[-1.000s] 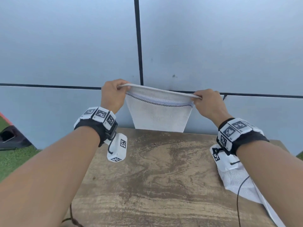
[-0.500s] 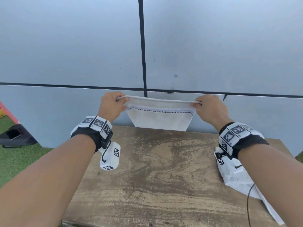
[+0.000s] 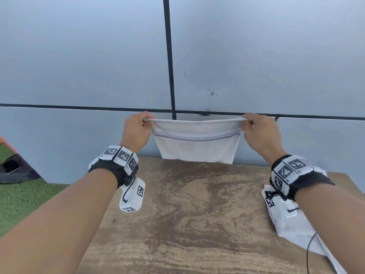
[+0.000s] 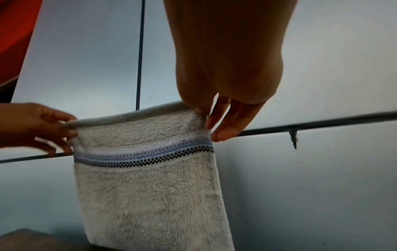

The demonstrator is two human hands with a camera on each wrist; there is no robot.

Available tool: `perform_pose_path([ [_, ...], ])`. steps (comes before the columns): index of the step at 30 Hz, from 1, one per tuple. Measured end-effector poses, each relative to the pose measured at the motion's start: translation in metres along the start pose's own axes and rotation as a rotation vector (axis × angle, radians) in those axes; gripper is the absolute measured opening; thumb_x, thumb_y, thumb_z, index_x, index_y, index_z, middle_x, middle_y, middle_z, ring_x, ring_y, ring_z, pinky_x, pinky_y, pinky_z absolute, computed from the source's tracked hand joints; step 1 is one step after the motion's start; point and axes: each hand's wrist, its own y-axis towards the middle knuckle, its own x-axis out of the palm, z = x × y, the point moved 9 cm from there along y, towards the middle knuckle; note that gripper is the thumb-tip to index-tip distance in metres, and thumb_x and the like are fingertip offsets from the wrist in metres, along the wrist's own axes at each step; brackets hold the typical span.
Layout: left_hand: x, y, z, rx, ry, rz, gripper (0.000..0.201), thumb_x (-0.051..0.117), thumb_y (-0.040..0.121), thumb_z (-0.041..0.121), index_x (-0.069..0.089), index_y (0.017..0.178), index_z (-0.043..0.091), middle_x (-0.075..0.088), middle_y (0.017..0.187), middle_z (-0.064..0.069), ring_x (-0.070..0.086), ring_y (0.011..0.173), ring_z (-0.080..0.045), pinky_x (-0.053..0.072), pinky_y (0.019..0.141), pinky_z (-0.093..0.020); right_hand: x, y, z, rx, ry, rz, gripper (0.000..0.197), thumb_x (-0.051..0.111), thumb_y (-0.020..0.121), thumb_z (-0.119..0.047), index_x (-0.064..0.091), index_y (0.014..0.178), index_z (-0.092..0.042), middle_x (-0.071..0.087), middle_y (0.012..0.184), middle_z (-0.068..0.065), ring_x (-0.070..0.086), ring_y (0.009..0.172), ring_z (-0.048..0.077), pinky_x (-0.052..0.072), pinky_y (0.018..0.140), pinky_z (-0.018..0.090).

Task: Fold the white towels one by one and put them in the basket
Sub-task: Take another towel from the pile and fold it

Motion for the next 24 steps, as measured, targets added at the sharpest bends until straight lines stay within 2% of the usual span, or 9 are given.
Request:
perform_pose_path([
  [2,0.009,-0.001,-0.013,-0.05,-0.055,0.001,0.017,0.055,0.096,0.004,0.069,0.096,0.014,0.068,0.085,-0.008,0.064,0.068,-0.025,0.053,0.06,-0.031,0.008,0.001,0.006,0.039,0.011,0.001,0.026,0.046,0.095,-0.022,0.069,0.104,-0.03,0.065,0.076,-0.002,0.06,0.073,0.028,0.045,0.06,0.031],
  [4,0.016,-0.002,-0.026,-0.134,-0.155,-0.016,0.013,0.055,0.1,0.01,0.068,0.102,0.012,0.07,0.097,-0.01,0.071,0.066,-0.032,0.058,0.054,-0.031,0.018,0.003,0.014,0.091,0.052,-0.024,0.025,0.046,0.094,-0.025,0.069,0.101,-0.031,0.066,0.073,-0.004,0.064,0.071,0.026,0.052,0.062,0.033],
  [6,0.023,-0.001,-0.036,-0.223,-0.258,-0.037,0.012,0.055,0.101,0.011,0.066,0.104,0.011,0.069,0.103,-0.013,0.073,0.064,-0.037,0.061,0.057,-0.033,0.032,0.006,0.022,0.132,0.15,-0.083,0.023,0.045,0.095,-0.027,0.069,0.094,-0.027,0.071,0.068,-0.003,0.07,0.065,0.021,0.059,0.068,0.038],
  [10,0.032,0.004,-0.046,-0.285,-0.367,-0.067,0.011,0.056,0.101,0.009,0.066,0.1,0.007,0.071,0.098,-0.019,0.076,0.077,-0.03,0.063,0.079,-0.037,0.054,0.008,0.029,0.158,0.238,-0.198,0.027,0.043,0.095,-0.018,0.067,0.082,-0.021,0.074,0.065,-0.004,0.072,0.06,0.013,0.06,0.072,0.041],
  [14,0.036,-0.006,-0.052,-0.292,-0.302,-0.097,0.015,0.057,0.101,0.013,0.066,0.104,0.002,0.072,0.097,-0.018,0.075,0.084,-0.027,0.062,0.082,-0.034,0.063,-0.004,0.03,0.096,0.166,-0.257,0.025,0.042,0.086,-0.026,0.065,0.076,-0.028,0.073,0.074,-0.002,0.071,0.068,0.024,0.06,0.068,0.044],
  [17,0.042,-0.037,-0.072,-0.334,-0.2,-0.189,0.015,0.057,0.101,0.016,0.067,0.104,0.005,0.074,0.098,-0.013,0.075,0.084,-0.023,0.061,0.084,-0.038,0.074,-0.032,0.036,0.06,0.053,-0.341,0.025,0.048,0.093,-0.027,0.065,0.075,-0.029,0.069,0.07,0.001,0.061,0.058,0.024,0.051,0.055,0.032],
  [20,0.047,-0.081,-0.088,-0.302,0.009,-0.35,0.014,0.06,0.099,0.018,0.069,0.089,0.013,0.075,0.085,-0.009,0.072,0.071,-0.016,0.058,0.074,-0.033,0.089,-0.079,0.05,0.044,-0.107,-0.491,0.02,0.052,0.095,-0.031,0.07,0.088,-0.028,0.066,0.076,-0.001,0.063,0.067,0.025,0.051,0.06,0.033],
  [22,0.05,-0.114,-0.091,-0.25,0.206,-0.476,0.022,0.06,0.097,0.021,0.064,0.076,0.023,0.069,0.07,-0.001,0.06,0.057,-0.01,0.045,0.058,-0.027,0.098,-0.117,0.059,0.013,-0.19,-0.573,0.018,0.054,0.094,-0.032,0.072,0.096,-0.035,0.065,0.085,-0.004,0.065,0.082,0.026,0.055,0.073,0.039],
  [24,0.048,-0.151,-0.091,-0.245,0.286,-0.563,0.026,0.061,0.097,0.024,0.059,0.072,0.029,0.061,0.062,0.006,0.052,0.054,-0.009,0.037,0.054,-0.027,0.097,-0.156,0.063,-0.01,-0.222,-0.612,0.018,0.055,0.095,-0.033,0.073,0.097,-0.035,0.065,0.091,-0.005,0.066,0.089,0.025,0.055,0.076,0.04],
])
